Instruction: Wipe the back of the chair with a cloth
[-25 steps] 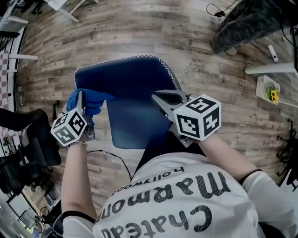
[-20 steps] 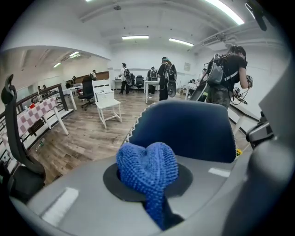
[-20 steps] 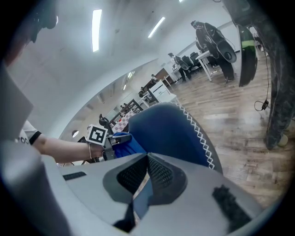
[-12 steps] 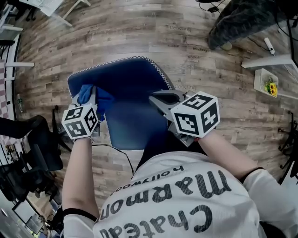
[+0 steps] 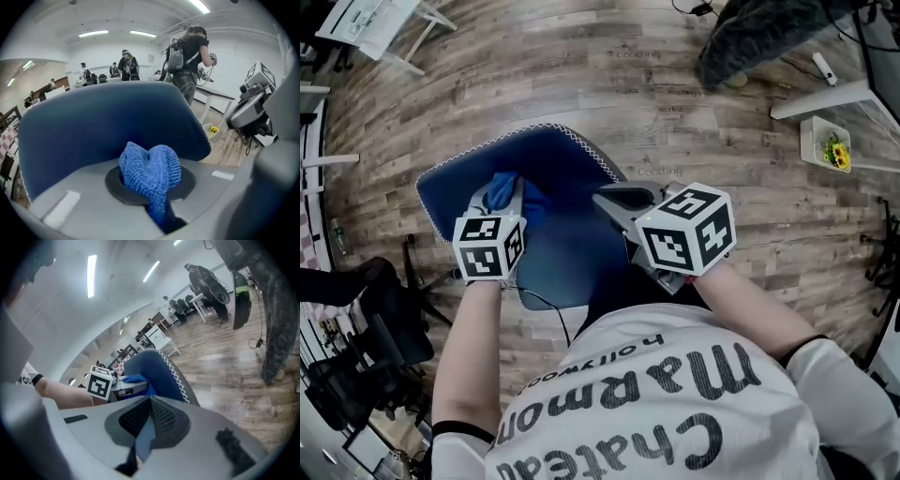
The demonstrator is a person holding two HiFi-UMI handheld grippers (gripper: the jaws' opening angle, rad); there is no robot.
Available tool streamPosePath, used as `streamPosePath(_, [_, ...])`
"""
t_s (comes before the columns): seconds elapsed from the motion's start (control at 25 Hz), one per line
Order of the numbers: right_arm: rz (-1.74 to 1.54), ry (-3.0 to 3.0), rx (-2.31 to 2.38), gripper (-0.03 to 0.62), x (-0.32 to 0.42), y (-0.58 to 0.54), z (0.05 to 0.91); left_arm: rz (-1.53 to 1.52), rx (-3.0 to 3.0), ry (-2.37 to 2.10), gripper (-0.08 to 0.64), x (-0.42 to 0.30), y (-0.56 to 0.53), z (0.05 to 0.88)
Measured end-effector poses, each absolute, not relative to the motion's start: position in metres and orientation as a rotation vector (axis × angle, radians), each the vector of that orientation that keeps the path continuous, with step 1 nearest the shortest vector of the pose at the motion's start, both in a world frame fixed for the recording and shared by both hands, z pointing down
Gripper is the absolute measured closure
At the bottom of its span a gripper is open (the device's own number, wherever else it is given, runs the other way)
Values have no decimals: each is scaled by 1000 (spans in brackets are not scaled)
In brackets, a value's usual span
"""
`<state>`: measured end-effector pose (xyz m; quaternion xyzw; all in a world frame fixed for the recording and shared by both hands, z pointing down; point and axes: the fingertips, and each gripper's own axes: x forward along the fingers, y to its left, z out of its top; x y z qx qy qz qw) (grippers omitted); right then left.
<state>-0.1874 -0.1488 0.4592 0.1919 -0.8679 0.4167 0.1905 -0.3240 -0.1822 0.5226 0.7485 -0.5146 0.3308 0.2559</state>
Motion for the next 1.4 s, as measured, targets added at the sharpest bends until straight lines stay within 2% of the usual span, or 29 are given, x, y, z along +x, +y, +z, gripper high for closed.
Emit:
streamPosePath(0.2, [1196, -2429, 588, 580, -169, -152, 463, 846, 2125, -1279, 518, -263, -199, 517])
streamPosePath(0.6, [1239, -2424, 656, 580, -148, -154, 471, 793, 2260, -1124, 518, -193, -198, 499])
streamPosePath(0.88, [1224, -2417, 671, 580, -138, -153, 469, 855, 2298, -1113, 520, -186, -198, 502])
streamPosePath(1.08, [1220, -2405, 661, 580, -142, -151, 470, 823, 2154, -1233, 520, -230, -192, 516])
streamPosePath(1.4, [1190, -2383, 601, 580, -142, -143, 478, 832, 1662, -1633, 518, -404, -144, 538])
